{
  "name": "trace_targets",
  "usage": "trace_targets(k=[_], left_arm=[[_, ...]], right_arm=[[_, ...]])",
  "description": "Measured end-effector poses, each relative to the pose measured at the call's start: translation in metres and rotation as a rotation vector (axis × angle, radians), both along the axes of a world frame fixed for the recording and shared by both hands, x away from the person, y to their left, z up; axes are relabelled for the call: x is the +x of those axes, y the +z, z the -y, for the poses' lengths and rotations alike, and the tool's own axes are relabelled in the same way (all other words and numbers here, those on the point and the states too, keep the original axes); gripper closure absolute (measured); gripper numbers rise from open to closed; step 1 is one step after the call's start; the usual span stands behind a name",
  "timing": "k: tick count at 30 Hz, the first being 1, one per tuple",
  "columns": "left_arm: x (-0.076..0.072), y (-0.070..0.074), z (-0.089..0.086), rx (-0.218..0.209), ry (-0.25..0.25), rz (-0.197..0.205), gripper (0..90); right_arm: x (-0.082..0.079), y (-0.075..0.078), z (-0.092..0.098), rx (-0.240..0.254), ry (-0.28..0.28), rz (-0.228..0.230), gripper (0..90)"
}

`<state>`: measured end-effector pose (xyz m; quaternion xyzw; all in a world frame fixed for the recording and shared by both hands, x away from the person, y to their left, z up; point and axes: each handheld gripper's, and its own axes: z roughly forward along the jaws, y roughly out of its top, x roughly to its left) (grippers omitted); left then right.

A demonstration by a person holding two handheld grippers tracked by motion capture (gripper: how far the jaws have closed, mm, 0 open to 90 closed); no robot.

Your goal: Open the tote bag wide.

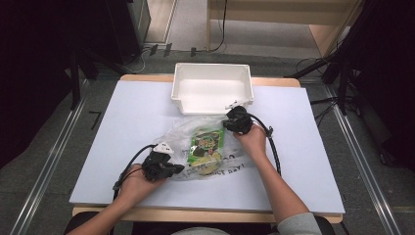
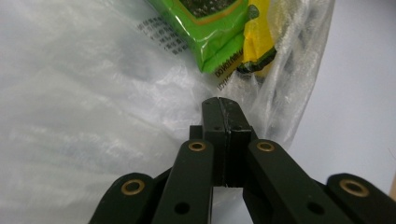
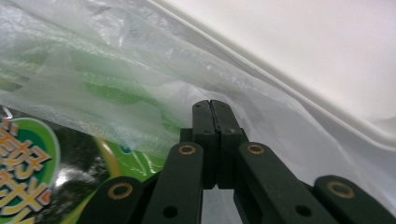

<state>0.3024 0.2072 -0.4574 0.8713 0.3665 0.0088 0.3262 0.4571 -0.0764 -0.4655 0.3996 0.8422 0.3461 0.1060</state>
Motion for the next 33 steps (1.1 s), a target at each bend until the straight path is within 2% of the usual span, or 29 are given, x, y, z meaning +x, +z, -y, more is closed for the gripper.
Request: trace_targets(k=[4, 7, 12, 13, 16, 18, 20, 21, 23, 26, 31, 33], left_arm=[[-0.006, 0.001, -0.006, 0.004, -0.013, -0.019, 90.0], [-0.013, 0.001, -0.011, 0.003, -0.016, -0.019, 90.0], [-0.018, 0.002, -0.022, 0.004, -0.01, -0.027, 90.0], [-0.019, 0.002, -0.022, 0.007, -0.011, -0.026, 90.0], [-0.019, 0.002, -0.022, 0.007, -0.009, -0.027, 90.0], [-0.018, 0.002, -0.022, 0.001, -0.007, -0.035, 90.0], [-0.016, 0.004, -0.021, -0.006, -0.018, -0.026, 90.0], [-0.015, 0.006, -0.021, -0.014, -0.021, -0.018, 90.0], [-0.014, 0.014, -0.02, -0.043, -0.02, 0.006, 90.0], [-0.012, 0.027, -0.016, -0.077, -0.022, 0.021, 90.0], [-0.003, 0.054, -0.008, -0.1, -0.04, 0.046, 90.0], [0.0, 0.065, -0.001, -0.099, -0.048, 0.072, 90.0]], right_arm=[[0.002, -0.003, 0.003, -0.01, -0.016, 0.003, 90.0], [0.003, -0.003, 0.007, -0.028, -0.036, 0.011, 90.0], [0.004, -0.004, 0.016, -0.025, -0.055, 0.015, 90.0], [0.004, -0.004, 0.019, -0.033, -0.05, 0.023, 90.0], [0.004, -0.003, 0.025, -0.077, -0.102, 0.041, 90.0], [0.005, -0.004, 0.028, -0.05, -0.111, 0.032, 90.0], [0.004, -0.003, 0.025, -0.047, -0.1, 0.014, 90.0], [0.002, -0.001, 0.023, -0.033, -0.09, 0.007, 90.0], [-0.003, 0.006, 0.021, -0.013, -0.069, 0.034, 90.0], [-0.011, 0.02, 0.018, 0.011, -0.041, 0.057, 90.0], [-0.027, 0.04, 0.018, 0.044, -0.004, 0.08, 90.0], [-0.033, 0.045, 0.019, 0.051, 0.012, 0.08, 90.0]])
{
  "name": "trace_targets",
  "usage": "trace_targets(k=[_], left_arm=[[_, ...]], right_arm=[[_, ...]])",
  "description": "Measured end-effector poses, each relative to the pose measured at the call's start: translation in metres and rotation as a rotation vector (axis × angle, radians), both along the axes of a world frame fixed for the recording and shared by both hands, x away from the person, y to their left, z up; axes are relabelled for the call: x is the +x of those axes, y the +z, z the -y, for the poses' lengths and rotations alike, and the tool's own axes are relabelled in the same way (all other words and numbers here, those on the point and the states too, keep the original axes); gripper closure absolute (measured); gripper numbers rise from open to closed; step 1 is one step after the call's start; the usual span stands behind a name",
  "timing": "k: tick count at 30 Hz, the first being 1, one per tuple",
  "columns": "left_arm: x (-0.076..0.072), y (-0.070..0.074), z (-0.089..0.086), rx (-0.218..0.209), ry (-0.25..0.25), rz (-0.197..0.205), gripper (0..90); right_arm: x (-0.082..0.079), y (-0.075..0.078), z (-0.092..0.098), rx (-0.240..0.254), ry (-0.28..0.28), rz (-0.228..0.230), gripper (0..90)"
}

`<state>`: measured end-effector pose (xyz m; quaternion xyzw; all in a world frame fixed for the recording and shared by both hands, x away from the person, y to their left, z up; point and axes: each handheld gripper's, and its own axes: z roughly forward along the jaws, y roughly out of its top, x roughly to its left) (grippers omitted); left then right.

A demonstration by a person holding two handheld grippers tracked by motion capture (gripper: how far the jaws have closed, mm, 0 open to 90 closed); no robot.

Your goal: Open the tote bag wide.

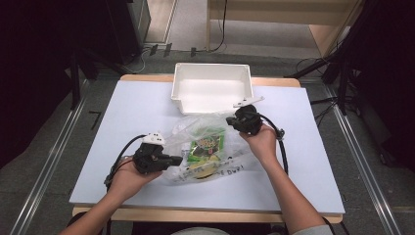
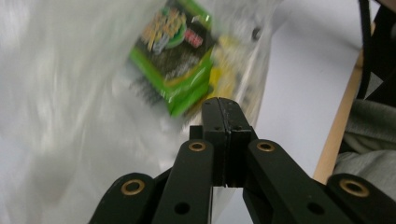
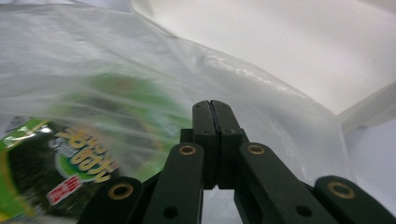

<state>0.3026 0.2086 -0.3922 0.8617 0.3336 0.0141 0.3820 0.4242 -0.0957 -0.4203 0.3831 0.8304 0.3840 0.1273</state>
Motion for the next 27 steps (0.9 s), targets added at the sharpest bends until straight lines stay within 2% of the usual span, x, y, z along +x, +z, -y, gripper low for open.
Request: trace_targets(k=[3, 5, 11, 12, 14, 16, 18, 21, 23, 27], left_arm=[[0.01, 0.014, 0.008, -0.004, -0.009, 0.024, 90.0], [0.019, 0.02, 0.014, 0.003, -0.015, 0.025, 90.0], [0.043, 0.022, 0.035, -0.001, -0.036, 0.018, 90.0], [0.046, 0.021, 0.039, 0.008, -0.045, 0.021, 90.0], [0.052, 0.017, 0.047, 0.058, -0.054, 0.045, 90.0], [0.059, 0.009, 0.053, 0.089, -0.057, 0.029, 90.0], [0.067, 0.001, 0.055, 0.106, -0.056, 0.03, 90.0], [0.08, -0.009, 0.049, 0.097, -0.02, 0.021, 90.0], [0.086, -0.013, 0.045, 0.093, 0.003, 0.038, 90.0], [0.1, -0.021, 0.034, 0.075, 0.046, 0.03, 90.0]], right_arm=[[-0.01, 0.005, 0.002, 0.013, 0.018, -0.001, 90.0], [-0.017, 0.008, 0.003, 0.017, 0.028, -0.003, 90.0], [-0.033, 0.009, 0.006, 0.031, 0.052, -0.005, 90.0], [-0.036, 0.009, 0.007, 0.031, 0.053, -0.007, 90.0], [-0.039, 0.007, 0.007, 0.033, 0.056, -0.015, 90.0], [-0.043, 0.005, 0.008, 0.044, 0.06, -0.016, 90.0], [-0.046, 0.004, 0.009, 0.041, 0.064, -0.015, 90.0], [-0.051, 0.001, 0.008, 0.04, 0.068, -0.023, 90.0], [-0.054, -0.001, 0.008, 0.04, 0.073, -0.022, 90.0], [-0.058, -0.006, 0.008, 0.035, 0.075, -0.029, 90.0]])
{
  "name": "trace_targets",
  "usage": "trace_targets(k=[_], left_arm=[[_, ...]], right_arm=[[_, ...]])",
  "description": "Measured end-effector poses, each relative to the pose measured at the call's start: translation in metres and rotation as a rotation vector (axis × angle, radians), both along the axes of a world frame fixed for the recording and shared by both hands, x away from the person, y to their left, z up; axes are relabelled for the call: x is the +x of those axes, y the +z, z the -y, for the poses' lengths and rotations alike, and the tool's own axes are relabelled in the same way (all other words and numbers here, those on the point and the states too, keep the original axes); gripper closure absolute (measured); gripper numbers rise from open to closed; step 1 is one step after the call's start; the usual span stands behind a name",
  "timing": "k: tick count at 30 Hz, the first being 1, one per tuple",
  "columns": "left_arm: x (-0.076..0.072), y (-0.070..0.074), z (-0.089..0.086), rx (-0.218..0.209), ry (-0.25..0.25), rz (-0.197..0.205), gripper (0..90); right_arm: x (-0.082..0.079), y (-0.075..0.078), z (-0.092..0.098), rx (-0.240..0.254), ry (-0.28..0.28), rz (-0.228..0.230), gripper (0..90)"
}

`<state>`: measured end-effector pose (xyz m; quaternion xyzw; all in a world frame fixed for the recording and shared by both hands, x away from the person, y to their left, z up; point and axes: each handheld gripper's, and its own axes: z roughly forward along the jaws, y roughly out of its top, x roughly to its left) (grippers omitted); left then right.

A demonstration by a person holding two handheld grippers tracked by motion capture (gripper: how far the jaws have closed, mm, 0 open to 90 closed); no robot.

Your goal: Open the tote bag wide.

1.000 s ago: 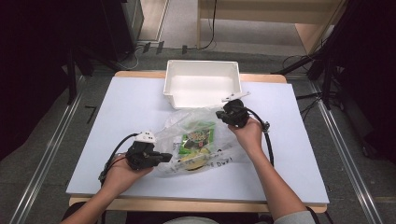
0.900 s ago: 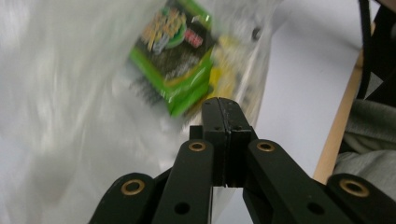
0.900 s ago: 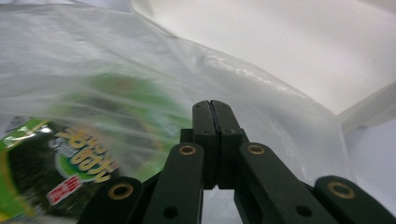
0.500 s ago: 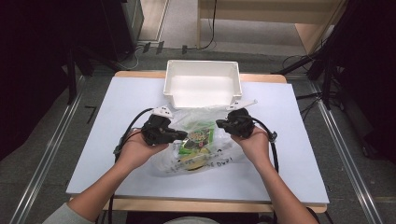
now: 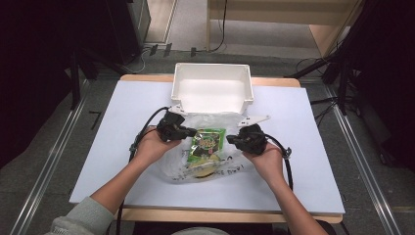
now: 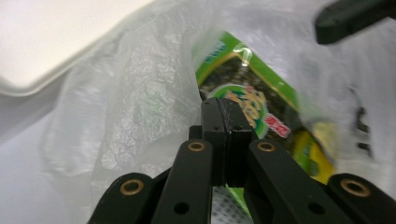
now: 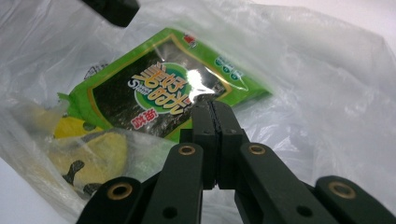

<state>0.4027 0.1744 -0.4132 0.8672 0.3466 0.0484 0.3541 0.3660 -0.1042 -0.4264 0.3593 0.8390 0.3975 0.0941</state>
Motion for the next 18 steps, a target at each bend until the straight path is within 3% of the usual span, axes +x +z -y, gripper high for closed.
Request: trace_targets(k=[5, 13, 18], left_arm=[[0.016, -0.013, -0.009, -0.021, 0.051, -0.008, 90.0], [0.032, -0.031, -0.016, -0.046, 0.101, -0.031, 90.0], [0.035, -0.037, -0.017, -0.039, 0.12, -0.031, 90.0]], right_arm=[[-0.005, -0.01, -0.002, -0.018, 0.009, -0.007, 90.0], [0.002, -0.027, -0.009, -0.044, 0.01, -0.03, 90.0], [-0.001, -0.04, -0.004, -0.042, 0.012, -0.096, 90.0]])
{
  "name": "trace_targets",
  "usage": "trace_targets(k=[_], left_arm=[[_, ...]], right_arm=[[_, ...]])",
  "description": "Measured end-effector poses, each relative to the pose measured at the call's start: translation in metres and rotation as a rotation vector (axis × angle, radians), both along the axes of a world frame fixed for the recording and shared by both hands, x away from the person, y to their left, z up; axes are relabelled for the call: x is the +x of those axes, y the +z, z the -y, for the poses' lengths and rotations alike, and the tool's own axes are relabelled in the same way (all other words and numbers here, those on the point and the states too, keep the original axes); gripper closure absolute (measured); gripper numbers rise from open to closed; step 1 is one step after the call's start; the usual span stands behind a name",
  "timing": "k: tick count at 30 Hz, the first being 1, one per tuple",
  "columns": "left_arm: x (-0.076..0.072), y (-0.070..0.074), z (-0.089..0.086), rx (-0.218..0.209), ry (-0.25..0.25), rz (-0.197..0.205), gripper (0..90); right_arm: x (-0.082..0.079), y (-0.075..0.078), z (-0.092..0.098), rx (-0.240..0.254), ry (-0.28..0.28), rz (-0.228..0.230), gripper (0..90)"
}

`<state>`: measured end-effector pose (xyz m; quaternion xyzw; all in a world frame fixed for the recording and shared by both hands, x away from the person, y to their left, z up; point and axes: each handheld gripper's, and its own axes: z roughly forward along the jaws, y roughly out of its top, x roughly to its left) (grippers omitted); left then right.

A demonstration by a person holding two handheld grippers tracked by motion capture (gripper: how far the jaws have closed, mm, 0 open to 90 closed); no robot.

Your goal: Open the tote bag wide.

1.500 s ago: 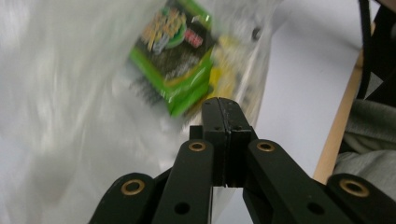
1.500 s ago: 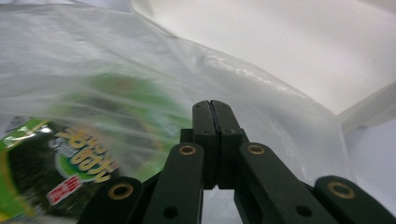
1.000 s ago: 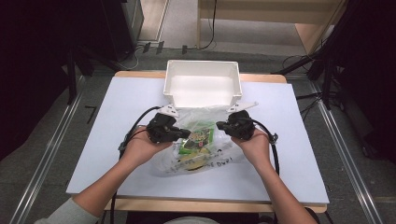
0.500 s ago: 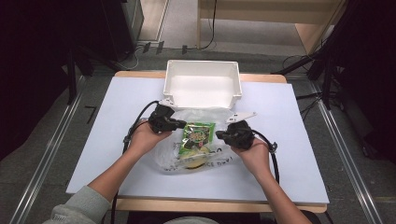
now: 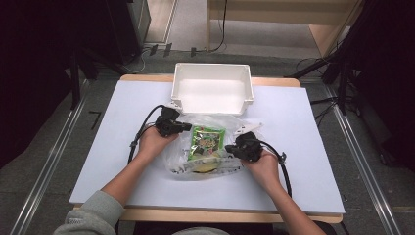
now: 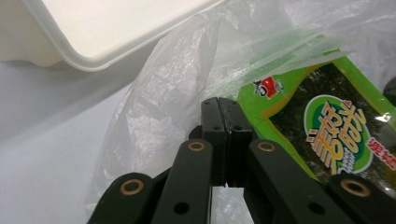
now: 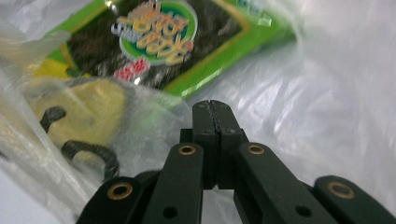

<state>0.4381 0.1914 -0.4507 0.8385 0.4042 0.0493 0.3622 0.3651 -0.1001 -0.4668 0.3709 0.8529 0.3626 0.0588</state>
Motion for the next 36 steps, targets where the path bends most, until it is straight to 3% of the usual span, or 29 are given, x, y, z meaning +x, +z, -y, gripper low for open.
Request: trace_targets(k=[5, 10, 17, 30, 36], left_arm=[[0.004, -0.003, -0.001, -0.006, 0.019, 0.001, 90.0], [0.007, -0.006, 0.003, -0.007, 0.031, -0.003, 90.0], [0.008, -0.009, 0.007, 0.024, 0.045, 0.01, 90.0], [0.014, -0.01, 0.0, 0.061, 0.094, 0.037, 90.0], [0.017, -0.011, -0.006, 0.048, 0.117, 0.036, 90.0]], right_arm=[[-0.019, -0.005, 0.005, 0.007, 0.016, -0.011, 90.0], [-0.04, -0.006, 0.005, -0.003, 0.048, 0.021, 90.0], [-0.066, -0.006, 0.002, -0.01, 0.088, 0.028, 90.0], [-0.095, -0.006, 0.008, -0.012, 0.127, 0.036, 90.0], [-0.103, -0.006, 0.011, -0.001, 0.169, 0.001, 90.0]])
